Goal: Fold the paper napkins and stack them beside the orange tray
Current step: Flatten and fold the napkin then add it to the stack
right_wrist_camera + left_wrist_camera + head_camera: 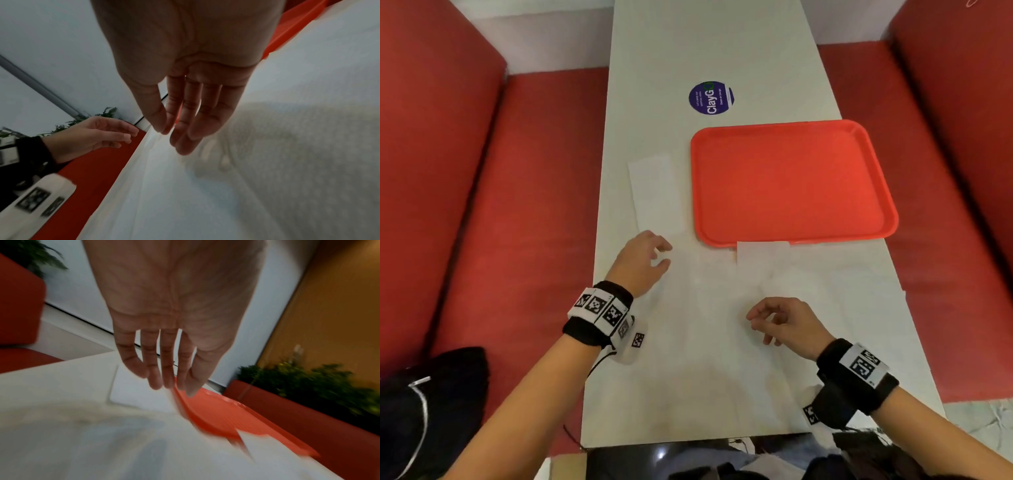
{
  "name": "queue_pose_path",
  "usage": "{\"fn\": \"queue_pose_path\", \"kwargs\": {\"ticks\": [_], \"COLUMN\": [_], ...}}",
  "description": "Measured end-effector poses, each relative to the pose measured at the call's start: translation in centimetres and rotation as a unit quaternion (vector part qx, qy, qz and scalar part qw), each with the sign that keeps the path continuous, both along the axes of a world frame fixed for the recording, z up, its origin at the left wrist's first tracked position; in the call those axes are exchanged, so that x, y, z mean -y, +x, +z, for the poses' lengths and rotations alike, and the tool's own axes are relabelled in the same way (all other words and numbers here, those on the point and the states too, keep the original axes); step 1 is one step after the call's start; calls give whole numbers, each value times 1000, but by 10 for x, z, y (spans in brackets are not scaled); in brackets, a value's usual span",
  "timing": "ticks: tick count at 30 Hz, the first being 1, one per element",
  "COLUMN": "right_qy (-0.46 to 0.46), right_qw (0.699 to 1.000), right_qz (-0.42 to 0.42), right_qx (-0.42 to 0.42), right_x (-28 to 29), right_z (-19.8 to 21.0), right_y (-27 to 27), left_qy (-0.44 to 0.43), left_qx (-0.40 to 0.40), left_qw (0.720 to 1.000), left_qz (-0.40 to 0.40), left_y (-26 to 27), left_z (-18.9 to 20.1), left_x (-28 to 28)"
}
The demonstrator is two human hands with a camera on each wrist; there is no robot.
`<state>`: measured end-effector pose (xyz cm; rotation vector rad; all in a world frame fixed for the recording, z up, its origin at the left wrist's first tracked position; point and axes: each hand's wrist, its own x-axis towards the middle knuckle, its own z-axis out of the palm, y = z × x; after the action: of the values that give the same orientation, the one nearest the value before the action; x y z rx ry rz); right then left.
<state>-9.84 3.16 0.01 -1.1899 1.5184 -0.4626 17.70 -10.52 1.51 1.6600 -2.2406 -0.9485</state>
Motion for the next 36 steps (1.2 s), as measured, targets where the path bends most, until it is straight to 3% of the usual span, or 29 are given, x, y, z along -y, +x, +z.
{"fn": "queue_pose_path", "kwargs": {"ticks": [5,7,9,11,14,19,23,26,30,33,36], "right_qy": [-29,-38,-46,-53,-35,-29,-69,-118,-101,-50,-48], "right_qw": [996,994,994,994,993,987,989,987,969,972,985], "right_qz": [57,69,69,69,79,113,124,85,-57,-142,-142], "right_qx": [-64,-81,-74,-69,-77,-113,-35,71,217,181,87], "right_x": [-1,-1,2,8,22,37,41,38,34,30,23], "right_z": [-11,-12,-11,-13,-18,-20,1,32,46,34,21], "right_y": [13,19,30,44,68,99,109,97,57,32,16], "left_qy": [20,15,8,9,43,38,7,-34,50,119,206], "left_qx": [18,74,122,115,54,16,-46,-90,-196,-278,-361], "left_qw": [999,997,992,991,990,994,987,965,929,902,860], "left_qz": [-37,-34,8,71,119,103,157,245,310,310,296], "left_y": [-14,-18,-18,-15,-10,-6,11,27,28,12,-6], "left_z": [-14,-19,-21,-22,-28,-38,-37,-32,-22,-21,-24], "left_x": [-68,-81,-93,-103,-118,-132,-130,-128,-124,-118,-112]}}
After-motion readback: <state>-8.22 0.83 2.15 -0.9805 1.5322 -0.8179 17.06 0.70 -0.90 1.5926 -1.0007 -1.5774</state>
